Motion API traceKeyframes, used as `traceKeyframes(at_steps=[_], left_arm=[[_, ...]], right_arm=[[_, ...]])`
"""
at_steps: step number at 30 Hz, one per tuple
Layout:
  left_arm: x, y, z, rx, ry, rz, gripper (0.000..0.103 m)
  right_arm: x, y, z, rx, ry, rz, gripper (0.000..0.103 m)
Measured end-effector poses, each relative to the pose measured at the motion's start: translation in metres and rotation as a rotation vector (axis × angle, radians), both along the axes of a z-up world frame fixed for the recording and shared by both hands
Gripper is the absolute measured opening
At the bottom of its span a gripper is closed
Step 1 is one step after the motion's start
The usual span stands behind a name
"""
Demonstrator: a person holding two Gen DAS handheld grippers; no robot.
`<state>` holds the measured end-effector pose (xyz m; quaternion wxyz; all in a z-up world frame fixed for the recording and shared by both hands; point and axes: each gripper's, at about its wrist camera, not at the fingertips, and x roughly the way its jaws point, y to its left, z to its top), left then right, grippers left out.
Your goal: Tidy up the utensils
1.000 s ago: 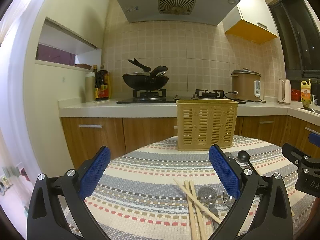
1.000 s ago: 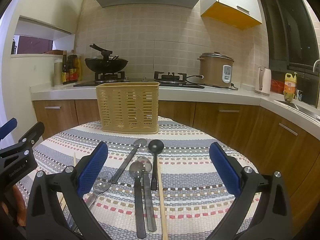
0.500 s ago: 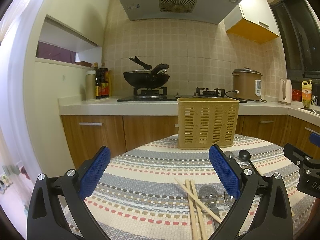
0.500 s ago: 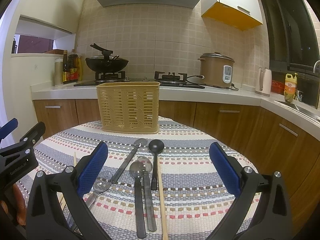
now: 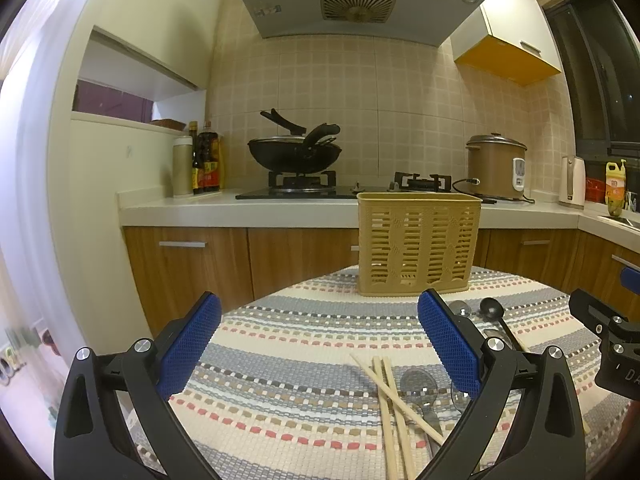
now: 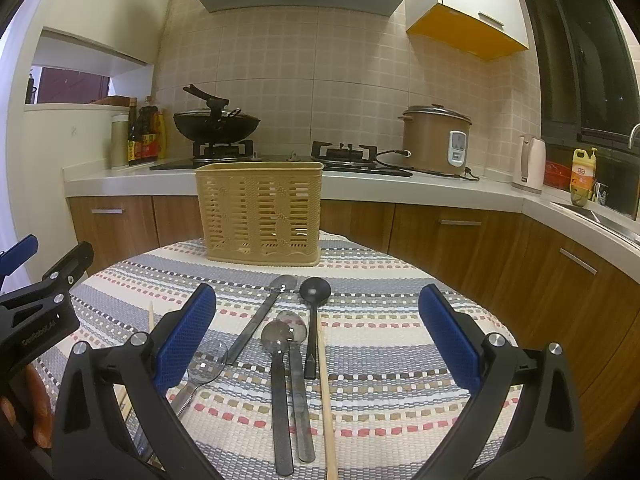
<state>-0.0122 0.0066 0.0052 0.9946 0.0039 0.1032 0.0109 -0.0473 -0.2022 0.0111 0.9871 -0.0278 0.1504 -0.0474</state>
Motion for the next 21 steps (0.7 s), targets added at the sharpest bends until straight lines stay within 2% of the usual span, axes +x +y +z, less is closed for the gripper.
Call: traceKeyframes(at_steps=[21], left_arm=[[0.0004,0.0001,-0.0022,-0.003,0.003,-0.002,0.096]], right_arm=[[0.0001,0.0006,-0.0008,0.005,0.004,0.003,0.097]])
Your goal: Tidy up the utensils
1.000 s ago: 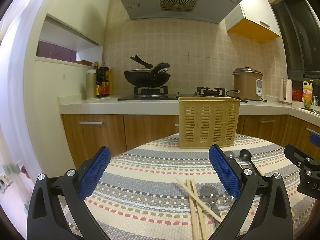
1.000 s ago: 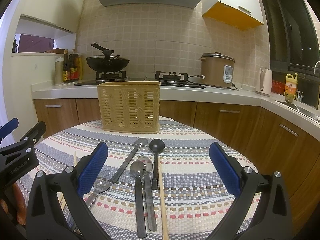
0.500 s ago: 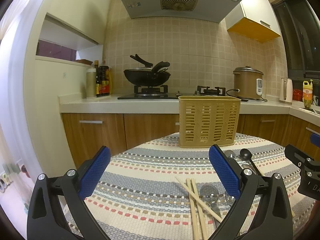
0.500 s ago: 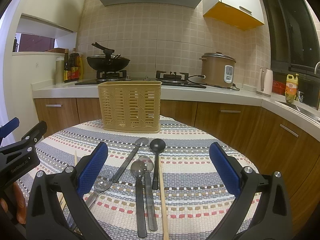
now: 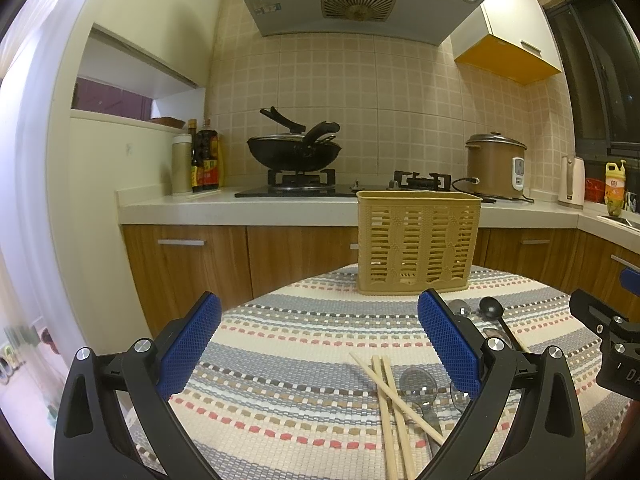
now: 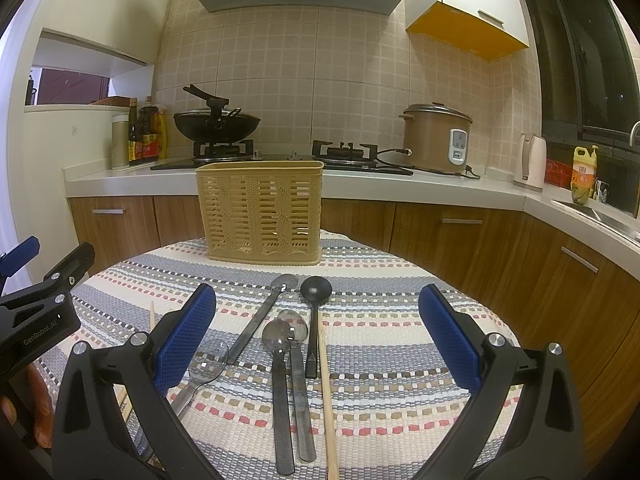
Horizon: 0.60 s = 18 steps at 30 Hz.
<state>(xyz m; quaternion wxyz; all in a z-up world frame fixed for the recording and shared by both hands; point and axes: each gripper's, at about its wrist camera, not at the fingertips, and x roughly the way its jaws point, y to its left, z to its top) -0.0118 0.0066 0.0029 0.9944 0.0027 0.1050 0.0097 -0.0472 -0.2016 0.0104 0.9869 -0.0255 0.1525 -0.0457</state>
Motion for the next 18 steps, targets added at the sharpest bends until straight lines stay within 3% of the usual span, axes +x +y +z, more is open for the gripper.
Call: traceKeyframes(at_steps=[12,15,18], left_arm=[[0.001,0.000,0.000,-0.006,0.006,-0.003,0.096],[0.005,0.001,-0.001,-0.016,0.027,-0.022,0.096],[0.019,0.003,-0.002,-0.027,0.101,-0.060,0.096]], right_arm=[[0.000,-0.001,-0.001,-0.004,-0.002,-0.020,0.097],[-0.001,-0.004,-0.004,0.019,-0.007,-0.024,0.097],[0.003,-0.005,-0.002,0.003,0.024,-0.034,0.097]])
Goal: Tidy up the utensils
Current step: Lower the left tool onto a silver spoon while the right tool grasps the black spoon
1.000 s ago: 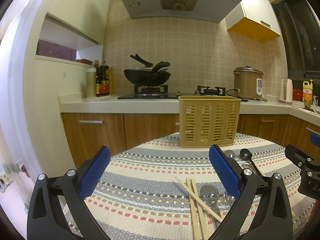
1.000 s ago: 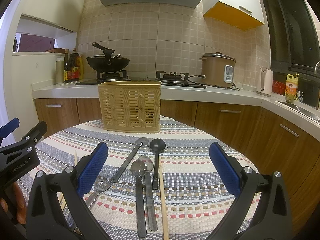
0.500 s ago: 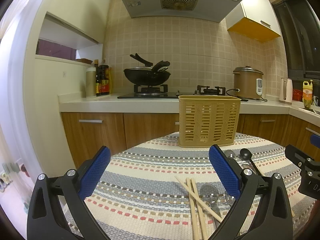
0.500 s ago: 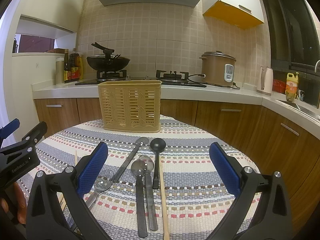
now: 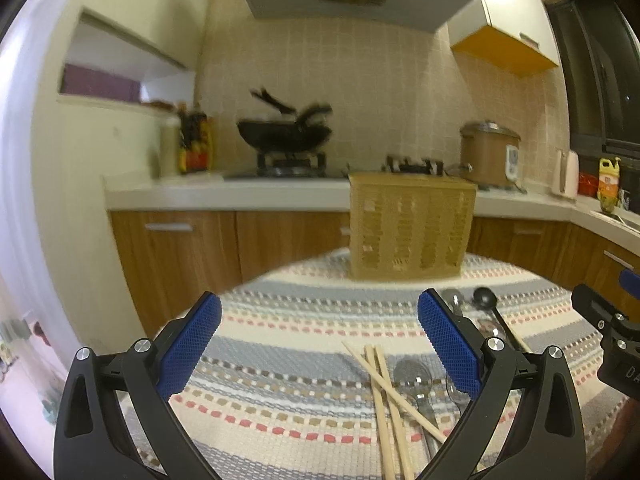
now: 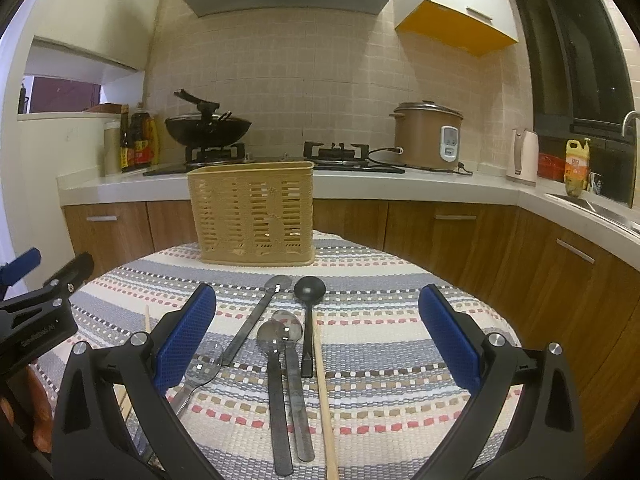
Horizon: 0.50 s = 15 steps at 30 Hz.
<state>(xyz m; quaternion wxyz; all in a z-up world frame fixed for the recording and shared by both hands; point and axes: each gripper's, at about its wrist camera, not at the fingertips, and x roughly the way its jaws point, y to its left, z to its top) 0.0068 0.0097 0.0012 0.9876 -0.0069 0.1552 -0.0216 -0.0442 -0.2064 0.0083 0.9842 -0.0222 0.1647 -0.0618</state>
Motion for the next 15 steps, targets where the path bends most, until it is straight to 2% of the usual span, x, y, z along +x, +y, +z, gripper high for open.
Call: traceKeyframes(at_steps=[4,8,10,11,13,15], left_arm=[[0.035,0.003,0.009,-0.034,0.205,-0.128,0.094],[0.063,-0.008,0.019,-0.037,0.316,-0.247,0.090],[0.079,-0.018,0.019,-0.045,0.386,-0.330,0.087],[0.087,-0.022,0.018,-0.050,0.424,-0.358,0.086],[0.109,-0.036,0.010,-0.078,0.528,-0.429,0.080],[0.131,-0.046,0.003,-0.112,0.599,-0.470,0.077]], right_arm=[[0.020,-0.011,0.005,0.027,0.138,0.026,0.097],[0.053,-0.032,0.007,0.092,0.285,-0.004,0.097],[0.083,-0.042,-0.001,0.075,0.433,-0.066,0.097],[0.096,-0.047,-0.006,0.084,0.497,-0.062,0.097],[0.112,-0.058,-0.012,0.129,0.550,-0.030,0.097],[0.126,-0.067,-0.015,0.175,0.576,-0.004,0.097]])
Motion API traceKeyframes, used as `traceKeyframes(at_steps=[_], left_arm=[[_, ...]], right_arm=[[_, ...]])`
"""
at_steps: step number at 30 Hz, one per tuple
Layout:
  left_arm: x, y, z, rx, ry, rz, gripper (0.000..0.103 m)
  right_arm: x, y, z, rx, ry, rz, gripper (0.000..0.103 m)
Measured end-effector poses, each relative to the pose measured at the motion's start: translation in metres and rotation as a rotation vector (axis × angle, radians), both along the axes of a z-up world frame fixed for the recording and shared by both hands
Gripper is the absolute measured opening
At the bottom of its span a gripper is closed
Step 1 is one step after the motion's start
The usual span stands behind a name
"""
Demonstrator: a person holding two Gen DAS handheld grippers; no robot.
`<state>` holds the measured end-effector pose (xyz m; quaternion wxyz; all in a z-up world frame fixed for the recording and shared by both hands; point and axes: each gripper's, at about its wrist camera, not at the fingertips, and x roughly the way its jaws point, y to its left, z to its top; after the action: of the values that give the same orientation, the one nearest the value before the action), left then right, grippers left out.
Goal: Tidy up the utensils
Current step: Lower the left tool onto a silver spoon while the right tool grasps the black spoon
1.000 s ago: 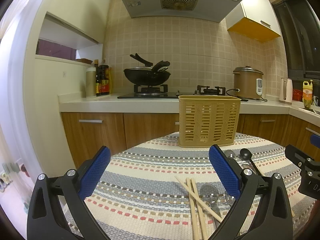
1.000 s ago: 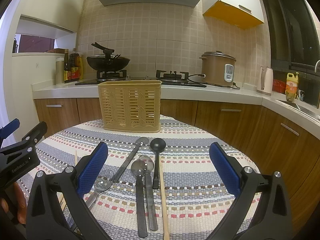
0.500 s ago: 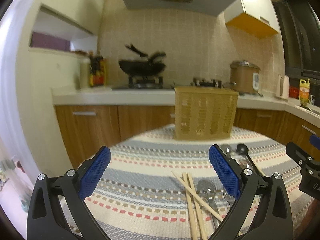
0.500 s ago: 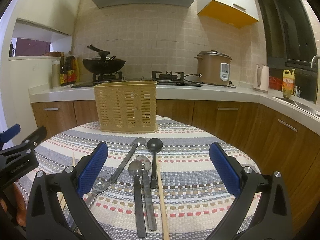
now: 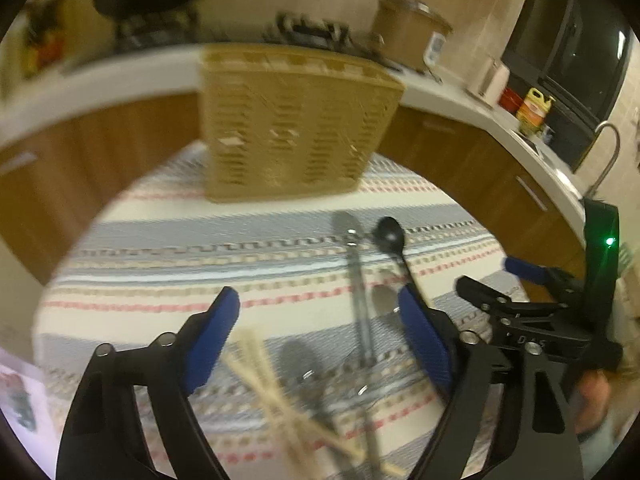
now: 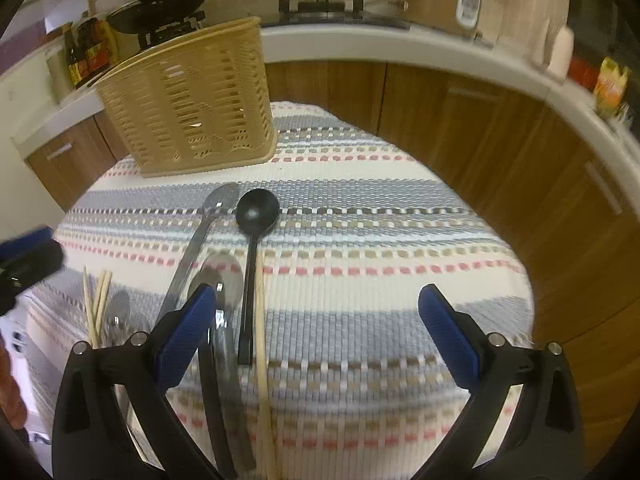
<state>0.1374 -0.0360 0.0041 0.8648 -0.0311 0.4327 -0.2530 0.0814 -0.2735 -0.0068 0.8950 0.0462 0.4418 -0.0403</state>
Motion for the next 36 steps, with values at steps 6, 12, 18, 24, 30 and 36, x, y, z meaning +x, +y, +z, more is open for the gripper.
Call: traceKeyframes(at_steps=[6,12,18,24,30,36], left_arm=[[0.062,-0.032,-0.033,-0.081,0.203,-0.063,0.066],[0.092,-0.057,-0.059,-0.059,0.266,-0.062,0.056],[0.104,-0.070,-0.059,-0.020,0.245,-0.048,0.056],[0.103,-0.091,-0.054,0.101,0.182,-0.030,0.056],[0.099,-0.106,-0.054,0.232,0.109,0.016,0.030],[0.107,-0.062,-0.050,0.038,0.188,0.060,0.020]], right_arm=[[0.041,-0.013,-0.009,0.164,0.108,0.058,0.078],[0.052,0.003,-0.020,0.134,0.102,0.123,0.058],[0.060,0.022,-0.030,0.020,0.082,0.164,0.043],[0.061,0.028,-0.033,-0.017,0.050,0.164,0.031],[0.053,0.026,-0.035,-0.030,0.021,0.150,0.015],[0.057,0.014,-0.034,0.002,0.029,0.130,0.015]])
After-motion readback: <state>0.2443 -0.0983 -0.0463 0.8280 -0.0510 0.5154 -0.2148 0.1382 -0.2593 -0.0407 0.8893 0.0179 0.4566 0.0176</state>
